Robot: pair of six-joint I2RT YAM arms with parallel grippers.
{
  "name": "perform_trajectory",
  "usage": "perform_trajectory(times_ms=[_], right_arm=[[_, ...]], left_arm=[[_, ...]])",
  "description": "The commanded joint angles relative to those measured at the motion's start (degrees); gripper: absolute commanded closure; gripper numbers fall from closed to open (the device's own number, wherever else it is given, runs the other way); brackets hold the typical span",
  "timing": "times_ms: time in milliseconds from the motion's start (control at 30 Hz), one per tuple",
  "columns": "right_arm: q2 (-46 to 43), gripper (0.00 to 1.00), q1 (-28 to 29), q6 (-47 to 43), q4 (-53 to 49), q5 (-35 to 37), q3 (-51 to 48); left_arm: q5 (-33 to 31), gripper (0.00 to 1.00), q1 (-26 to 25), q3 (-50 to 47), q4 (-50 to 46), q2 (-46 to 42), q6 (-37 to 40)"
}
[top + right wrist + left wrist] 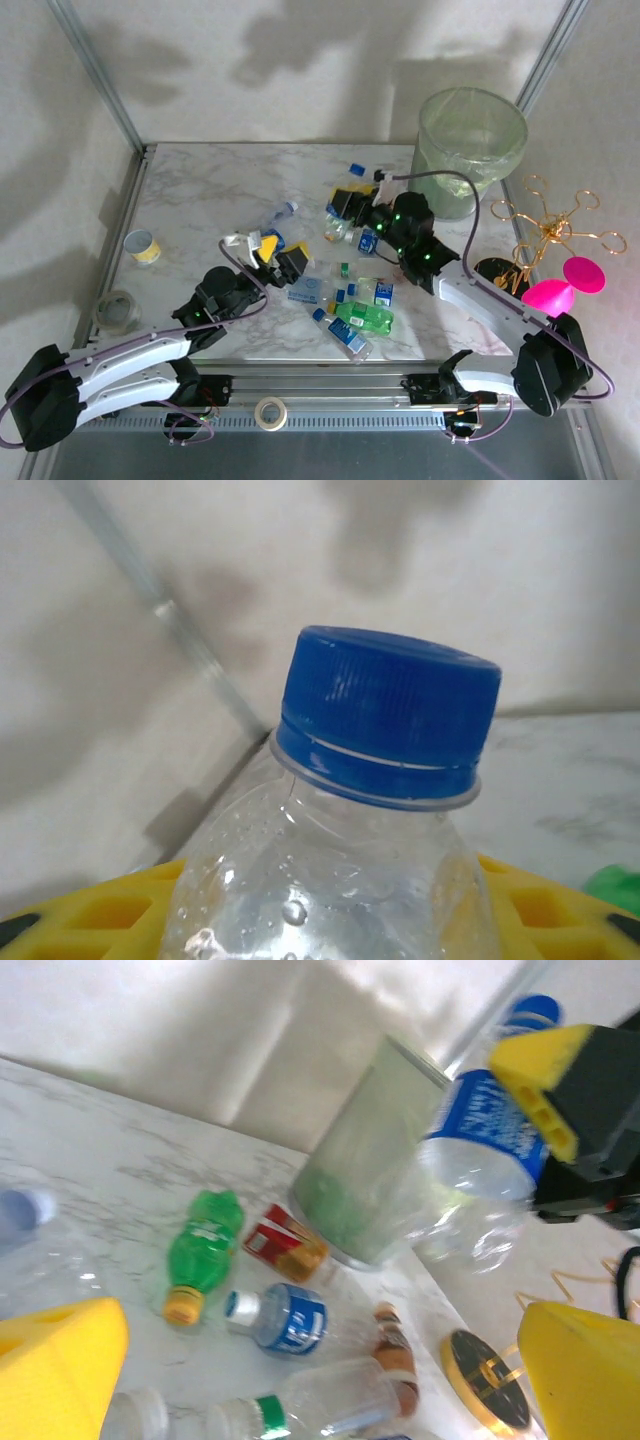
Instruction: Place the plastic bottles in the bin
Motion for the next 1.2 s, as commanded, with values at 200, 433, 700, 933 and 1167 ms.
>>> perform_trajectory(times_ms=[200, 433, 700, 933, 1167], right_arm=[[3.03, 0.49, -14.38, -7.99, -8.24, 4.42, 18.70], [14.60, 0.49, -20.48, -10.10, -14.09, 16.24, 35.92], [24.35, 0.49, -21.16, -16.82, -14.27, 32.28, 43.91], [31.50, 0.48, -23.18, -18.53, -19.12, 36.60, 48.15], [32.38, 0.46, -25.73, -15.37, -20.79, 33.13, 45.49]], left_arm=[[-4.66, 0.00, 8.99, -2.62, -5.37, -0.96, -7.84], [0.12, 0.00, 14.10, -2.41, -3.91, 2.40, -10.89], [3.05, 0.00, 15.15, -1.33, -4.42, 4.81, -11.20], [3.60, 0.00, 16.47, 0.53, -9.34, 5.23, -9.44], [3.57, 0.01, 17.42, -0.19, -8.52, 5.93, -10.59]])
